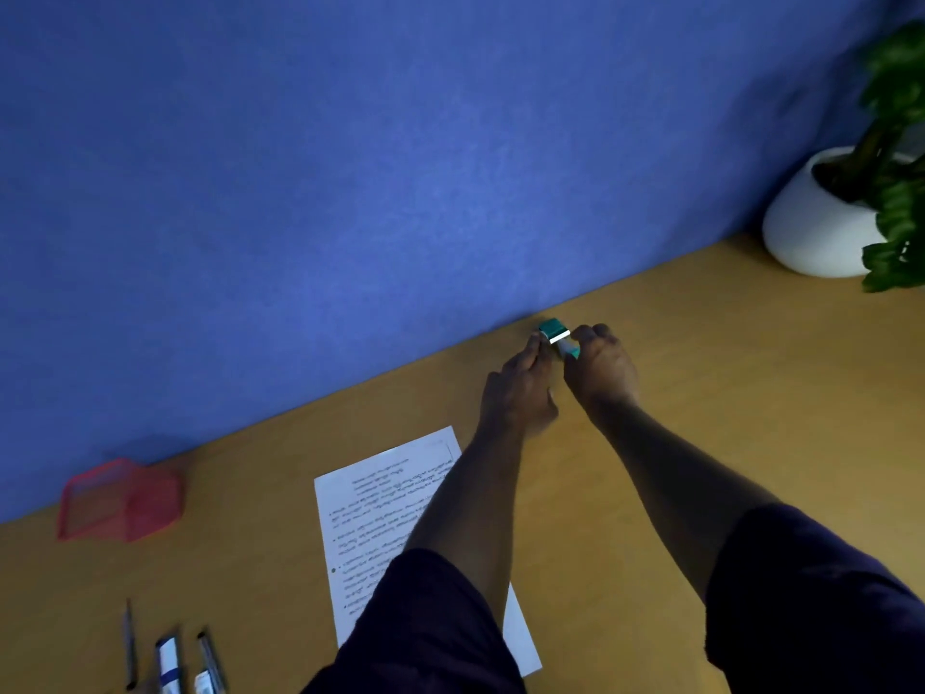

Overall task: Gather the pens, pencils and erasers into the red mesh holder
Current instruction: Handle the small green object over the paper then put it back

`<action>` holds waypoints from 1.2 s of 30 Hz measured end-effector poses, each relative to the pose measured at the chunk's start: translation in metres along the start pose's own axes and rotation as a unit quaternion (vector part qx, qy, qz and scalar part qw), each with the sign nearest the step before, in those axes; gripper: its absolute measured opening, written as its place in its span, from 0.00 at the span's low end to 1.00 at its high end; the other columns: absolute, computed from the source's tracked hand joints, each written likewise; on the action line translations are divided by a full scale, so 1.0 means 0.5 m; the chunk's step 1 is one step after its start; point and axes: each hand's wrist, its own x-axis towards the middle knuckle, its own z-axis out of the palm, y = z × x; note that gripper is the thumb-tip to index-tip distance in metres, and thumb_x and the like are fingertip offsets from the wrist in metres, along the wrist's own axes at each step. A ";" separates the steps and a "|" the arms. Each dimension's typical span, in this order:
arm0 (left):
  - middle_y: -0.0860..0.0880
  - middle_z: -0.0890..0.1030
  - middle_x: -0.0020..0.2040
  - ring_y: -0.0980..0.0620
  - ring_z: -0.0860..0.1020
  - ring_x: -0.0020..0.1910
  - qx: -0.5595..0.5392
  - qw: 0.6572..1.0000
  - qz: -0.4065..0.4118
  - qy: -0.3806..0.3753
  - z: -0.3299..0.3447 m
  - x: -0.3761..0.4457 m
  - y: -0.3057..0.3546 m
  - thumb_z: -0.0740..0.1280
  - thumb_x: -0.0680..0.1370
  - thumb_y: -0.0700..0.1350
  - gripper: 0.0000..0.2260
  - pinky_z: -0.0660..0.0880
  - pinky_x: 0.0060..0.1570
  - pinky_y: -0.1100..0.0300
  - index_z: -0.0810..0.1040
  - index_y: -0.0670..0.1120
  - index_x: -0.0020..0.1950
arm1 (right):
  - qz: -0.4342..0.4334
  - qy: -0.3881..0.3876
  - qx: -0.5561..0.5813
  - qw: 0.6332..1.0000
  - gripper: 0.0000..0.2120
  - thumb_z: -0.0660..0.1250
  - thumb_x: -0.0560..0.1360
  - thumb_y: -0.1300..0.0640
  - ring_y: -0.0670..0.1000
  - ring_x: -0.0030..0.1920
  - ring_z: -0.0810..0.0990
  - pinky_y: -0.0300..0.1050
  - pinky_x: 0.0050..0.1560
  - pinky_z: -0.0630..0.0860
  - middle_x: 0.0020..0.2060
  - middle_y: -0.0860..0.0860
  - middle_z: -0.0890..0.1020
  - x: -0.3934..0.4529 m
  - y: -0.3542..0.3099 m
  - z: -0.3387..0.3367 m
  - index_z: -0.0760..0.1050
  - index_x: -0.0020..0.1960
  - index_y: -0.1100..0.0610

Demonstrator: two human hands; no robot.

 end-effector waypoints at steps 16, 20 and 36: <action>0.55 0.51 0.83 0.46 0.65 0.75 -0.009 1.000 -0.023 -0.018 0.055 0.037 0.006 0.66 0.79 0.42 0.36 0.72 0.62 0.43 0.51 0.50 0.82 | -0.030 -0.060 -0.075 0.995 0.13 0.57 0.82 0.58 0.64 0.51 0.81 0.54 0.47 0.78 0.55 0.64 0.77 0.054 0.030 0.033 0.74 0.60 0.64; 0.54 0.53 0.83 0.45 0.67 0.75 -0.008 1.000 -0.029 -0.007 0.061 0.038 -0.007 0.66 0.79 0.43 0.35 0.72 0.62 0.42 0.52 0.50 0.82 | -0.024 -0.079 -0.073 0.994 0.14 0.56 0.82 0.59 0.61 0.52 0.81 0.53 0.49 0.79 0.54 0.62 0.80 0.054 0.027 0.040 0.75 0.60 0.64; 0.47 0.78 0.64 0.45 0.78 0.58 -0.075 0.977 -0.045 0.196 0.017 -0.076 -0.017 0.65 0.80 0.38 0.13 0.79 0.48 0.50 0.79 0.44 0.64 | -0.098 -0.009 0.075 0.992 0.11 0.69 0.74 0.55 0.59 0.40 0.81 0.48 0.39 0.78 0.44 0.59 0.82 -0.077 -0.046 -0.014 0.82 0.46 0.64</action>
